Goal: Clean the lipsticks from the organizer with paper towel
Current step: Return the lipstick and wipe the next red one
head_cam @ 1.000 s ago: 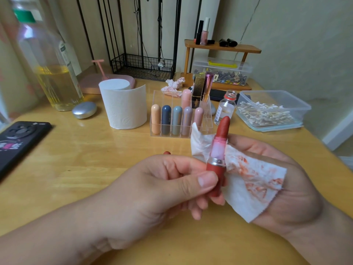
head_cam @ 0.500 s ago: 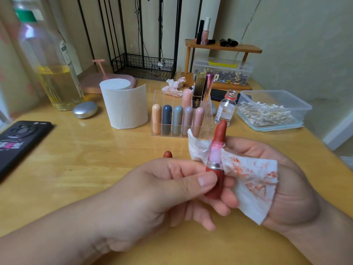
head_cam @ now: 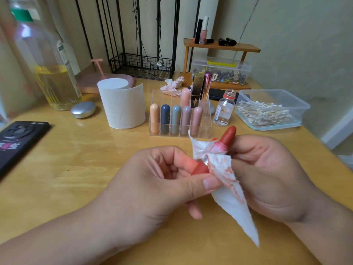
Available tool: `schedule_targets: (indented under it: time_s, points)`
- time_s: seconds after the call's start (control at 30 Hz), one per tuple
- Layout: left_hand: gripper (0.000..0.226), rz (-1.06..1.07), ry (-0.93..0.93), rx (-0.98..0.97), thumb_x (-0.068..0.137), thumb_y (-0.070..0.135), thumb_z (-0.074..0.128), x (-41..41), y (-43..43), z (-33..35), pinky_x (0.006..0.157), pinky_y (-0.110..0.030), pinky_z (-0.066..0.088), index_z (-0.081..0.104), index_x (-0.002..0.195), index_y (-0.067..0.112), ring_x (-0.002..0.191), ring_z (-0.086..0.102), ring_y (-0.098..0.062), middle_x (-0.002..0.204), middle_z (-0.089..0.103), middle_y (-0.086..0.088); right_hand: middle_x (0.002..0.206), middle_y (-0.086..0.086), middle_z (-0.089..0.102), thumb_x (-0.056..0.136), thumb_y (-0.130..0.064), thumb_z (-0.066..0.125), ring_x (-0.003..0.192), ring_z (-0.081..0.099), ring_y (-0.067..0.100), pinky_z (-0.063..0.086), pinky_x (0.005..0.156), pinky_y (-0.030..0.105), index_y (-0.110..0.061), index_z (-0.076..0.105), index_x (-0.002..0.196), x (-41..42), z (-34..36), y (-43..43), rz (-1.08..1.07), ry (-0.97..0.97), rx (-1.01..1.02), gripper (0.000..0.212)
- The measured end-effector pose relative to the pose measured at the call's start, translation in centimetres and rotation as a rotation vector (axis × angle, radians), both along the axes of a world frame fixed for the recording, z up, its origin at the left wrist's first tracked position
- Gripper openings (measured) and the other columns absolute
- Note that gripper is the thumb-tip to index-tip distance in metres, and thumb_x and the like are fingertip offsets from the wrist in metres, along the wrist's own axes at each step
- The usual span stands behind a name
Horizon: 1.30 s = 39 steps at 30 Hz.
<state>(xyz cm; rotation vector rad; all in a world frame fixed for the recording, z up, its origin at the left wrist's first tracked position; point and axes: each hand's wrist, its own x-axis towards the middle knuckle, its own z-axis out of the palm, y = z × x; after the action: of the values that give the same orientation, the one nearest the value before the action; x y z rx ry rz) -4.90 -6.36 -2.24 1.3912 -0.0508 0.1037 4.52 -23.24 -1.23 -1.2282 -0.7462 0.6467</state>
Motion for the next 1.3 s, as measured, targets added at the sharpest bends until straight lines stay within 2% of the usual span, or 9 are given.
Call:
schedule_targets:
  time_s: [0.07,0.13,0.27,0.43,0.53,0.73,1.0,1.13,1.3]
  points:
    - [0.017,-0.047,-0.015,-0.003,0.067,0.023,0.081,0.0,0.0,0.1,0.049,-0.024,0.049,0.073,0.074,0.011,0.046,0.061,-0.022,0.064,0.068,-0.009,0.082,0.027,0.069,0.065,-0.026,0.090,0.072,0.066,0.037,0.052,0.068,0.049,0.003,0.072,0.090,0.0,-0.1,-0.2,-0.015,0.050,-0.003,0.042]
    - [0.014,-0.103,-0.018,-0.025,0.073,0.024,0.078,0.1,0.1,0.2,0.053,-0.028,0.052,0.075,0.077,0.011,0.048,0.060,-0.022,0.067,0.067,-0.010,0.068,0.032,0.056,0.060,-0.026,0.093,0.057,0.051,0.045,0.039,0.052,0.060,-0.001,0.071,0.082,0.1,-0.1,-0.3,-0.043,0.068,0.013,0.040]
    - [0.014,-0.224,0.008,-0.121,0.085,0.022,0.069,0.5,0.4,0.0,0.059,-0.031,0.055,0.075,0.079,0.011,0.054,0.056,-0.021,0.070,0.065,-0.011,0.056,0.027,0.046,0.066,-0.017,0.085,0.043,0.038,0.019,0.026,0.041,0.025,-0.009,0.069,0.078,0.1,0.3,-0.5,-0.044,0.000,0.002,0.022]
    - [0.030,-0.522,0.133,-0.255,0.098,0.027,0.056,0.6,0.7,0.0,0.072,-0.034,0.056,0.073,0.097,0.002,0.073,0.064,-0.025,0.088,0.069,-0.019,0.057,0.007,0.061,0.062,-0.007,0.077,0.041,0.054,0.007,0.040,0.038,0.015,-0.010,0.071,0.075,-0.4,1.0,-0.6,-0.056,-0.026,0.001,0.015]
    - [0.024,-0.394,0.096,-0.128,0.090,0.025,0.068,0.6,0.7,0.0,0.064,-0.030,0.056,0.074,0.090,0.002,0.064,0.064,-0.021,0.080,0.070,-0.018,0.054,0.006,0.062,0.067,0.013,0.072,0.040,0.058,0.007,0.042,0.037,0.013,-0.010,0.071,0.072,-0.7,1.5,-0.3,-0.046,-0.018,0.003,0.024]
    - [0.034,0.103,-0.075,0.144,0.055,0.025,0.089,-0.5,-0.5,-0.4,0.046,-0.030,0.051,0.064,0.073,0.010,0.046,0.058,-0.021,0.057,0.063,-0.010,0.055,0.004,0.063,0.058,0.001,0.076,0.045,0.059,0.008,0.045,0.042,0.017,-0.018,0.072,0.068,-0.9,1.2,0.0,-0.095,-0.116,-0.086,0.022]
    - [0.024,-0.434,0.059,0.162,0.096,0.021,0.059,0.5,1.3,0.4,0.071,-0.033,0.053,0.071,0.098,0.000,0.086,0.063,-0.018,0.095,0.073,-0.010,0.058,0.011,0.063,0.063,-0.007,0.073,0.045,0.060,0.015,0.044,0.040,0.020,-0.008,0.069,0.076,-0.3,1.1,-0.6,-0.035,-0.003,-0.039,0.014]
    - [0.009,-0.237,0.022,0.271,0.081,0.028,0.078,0.0,0.3,0.0,0.067,-0.030,0.052,0.078,0.080,0.019,0.072,0.064,-0.014,0.075,0.073,-0.001,0.052,0.007,0.058,0.063,0.008,0.071,0.036,0.051,0.006,0.038,0.034,0.013,-0.005,0.066,0.070,-0.9,1.1,-0.2,-0.076,-0.003,-0.071,0.015]
    - [0.040,0.027,0.052,0.311,0.050,0.041,0.091,-0.4,-0.2,-0.1,0.052,-0.028,0.042,0.066,0.063,0.014,0.051,0.052,-0.013,0.054,0.060,0.002,0.054,0.008,0.057,0.066,-0.013,0.073,0.032,0.043,0.011,0.035,0.035,0.015,-0.012,0.068,0.073,-0.7,0.7,0.1,-0.047,-0.024,-0.081,0.009]
